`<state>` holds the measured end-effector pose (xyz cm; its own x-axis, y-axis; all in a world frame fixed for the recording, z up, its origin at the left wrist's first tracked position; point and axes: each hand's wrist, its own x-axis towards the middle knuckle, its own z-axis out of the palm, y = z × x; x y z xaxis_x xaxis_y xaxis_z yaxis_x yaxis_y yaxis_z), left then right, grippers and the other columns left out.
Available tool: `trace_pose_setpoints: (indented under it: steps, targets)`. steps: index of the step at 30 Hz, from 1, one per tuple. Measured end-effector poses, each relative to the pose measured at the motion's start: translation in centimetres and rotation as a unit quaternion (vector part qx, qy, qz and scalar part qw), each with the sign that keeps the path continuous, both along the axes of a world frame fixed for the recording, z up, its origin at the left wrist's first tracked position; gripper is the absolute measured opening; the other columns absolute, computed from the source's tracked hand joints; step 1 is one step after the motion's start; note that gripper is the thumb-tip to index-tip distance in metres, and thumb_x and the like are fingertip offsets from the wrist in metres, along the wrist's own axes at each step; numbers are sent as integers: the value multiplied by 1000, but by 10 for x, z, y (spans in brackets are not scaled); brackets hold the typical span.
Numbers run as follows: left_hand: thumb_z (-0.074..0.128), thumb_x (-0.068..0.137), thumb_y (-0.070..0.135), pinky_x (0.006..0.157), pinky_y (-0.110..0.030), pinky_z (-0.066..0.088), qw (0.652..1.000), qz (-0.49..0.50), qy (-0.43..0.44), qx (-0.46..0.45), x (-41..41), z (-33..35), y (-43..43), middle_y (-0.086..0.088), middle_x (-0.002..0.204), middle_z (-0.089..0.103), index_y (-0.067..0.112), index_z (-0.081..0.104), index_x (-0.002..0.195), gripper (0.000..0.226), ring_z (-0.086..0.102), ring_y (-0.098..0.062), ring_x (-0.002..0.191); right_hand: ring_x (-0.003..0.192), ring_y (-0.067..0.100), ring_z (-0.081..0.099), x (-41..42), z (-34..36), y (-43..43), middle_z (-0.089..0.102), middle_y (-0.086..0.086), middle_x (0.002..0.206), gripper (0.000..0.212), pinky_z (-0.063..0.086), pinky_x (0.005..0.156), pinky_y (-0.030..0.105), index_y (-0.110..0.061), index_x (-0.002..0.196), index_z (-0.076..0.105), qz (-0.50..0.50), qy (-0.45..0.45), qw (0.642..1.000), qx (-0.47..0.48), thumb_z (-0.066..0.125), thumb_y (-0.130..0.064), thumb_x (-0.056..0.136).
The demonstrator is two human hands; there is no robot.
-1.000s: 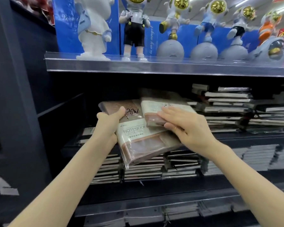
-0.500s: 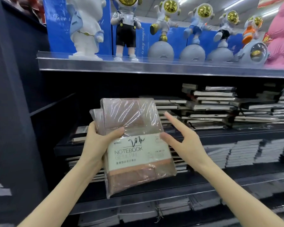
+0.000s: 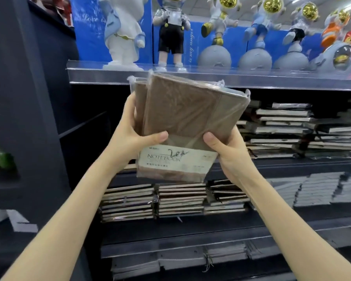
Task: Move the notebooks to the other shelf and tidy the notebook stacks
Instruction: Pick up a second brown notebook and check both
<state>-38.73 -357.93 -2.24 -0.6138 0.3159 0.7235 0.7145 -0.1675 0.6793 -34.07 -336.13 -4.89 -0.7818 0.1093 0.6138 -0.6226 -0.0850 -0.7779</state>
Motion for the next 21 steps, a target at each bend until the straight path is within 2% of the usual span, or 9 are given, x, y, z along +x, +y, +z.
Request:
trace_pose_setpoints:
  steps: [4,7,11,15,17,19,21]
  targets:
    - [80,62,22,96,-34,49,1000,16,-1,11,-27,6,-21,-1,129,54,31,33,135,88,54,-17,122,109,17,62,-30,12,-24,64,3,116,49,51,85,26,-17,123,47,5,14,999,29,66,-15,78]
    - [78,63,23,102,-37,44,999,25,-37,7,-44,-7,-23,-5,139,44,23,18,146,103,49,-15,126,113,17,61,-51,3,-32,63,5,121,51,51,89,28,-15,129,44,7,-14,999,48,65,-13,83]
    - [80,60,36,106,-32,41,997,60,-35,-17,-53,-12,-11,3,148,31,34,4,147,116,41,-6,131,115,11,59,-60,1,-31,60,-2,126,65,49,92,26,-20,136,37,8,-41,997,67,67,-28,79]
    - [82,58,45,109,-36,37,991,127,-36,-3,-56,-19,-5,7,148,35,42,11,145,113,41,-4,131,114,8,59,-61,3,-28,61,-5,125,63,49,94,28,-24,133,39,-14,-59,994,94,68,-33,78]
    - [85,63,37,105,-29,41,989,146,-29,23,-51,-25,-4,8,144,41,37,18,145,106,45,-3,128,112,11,61,-56,0,-32,63,-2,122,55,51,93,30,-21,131,43,-25,-50,995,88,68,-28,82]
    - [81,70,18,98,-16,42,988,147,-11,49,-38,-25,-3,13,139,44,25,22,147,97,47,1,125,110,11,62,-47,-1,-36,65,-3,120,50,52,90,26,-18,129,46,-31,-48,995,87,67,-26,85]
    - [74,74,5,93,-11,41,987,146,-2,68,-24,-25,-6,19,133,47,21,27,145,87,48,5,122,109,9,63,-35,-2,-31,67,-7,117,47,52,87,23,-19,126,51,-20,-46,992,117,62,-37,84]
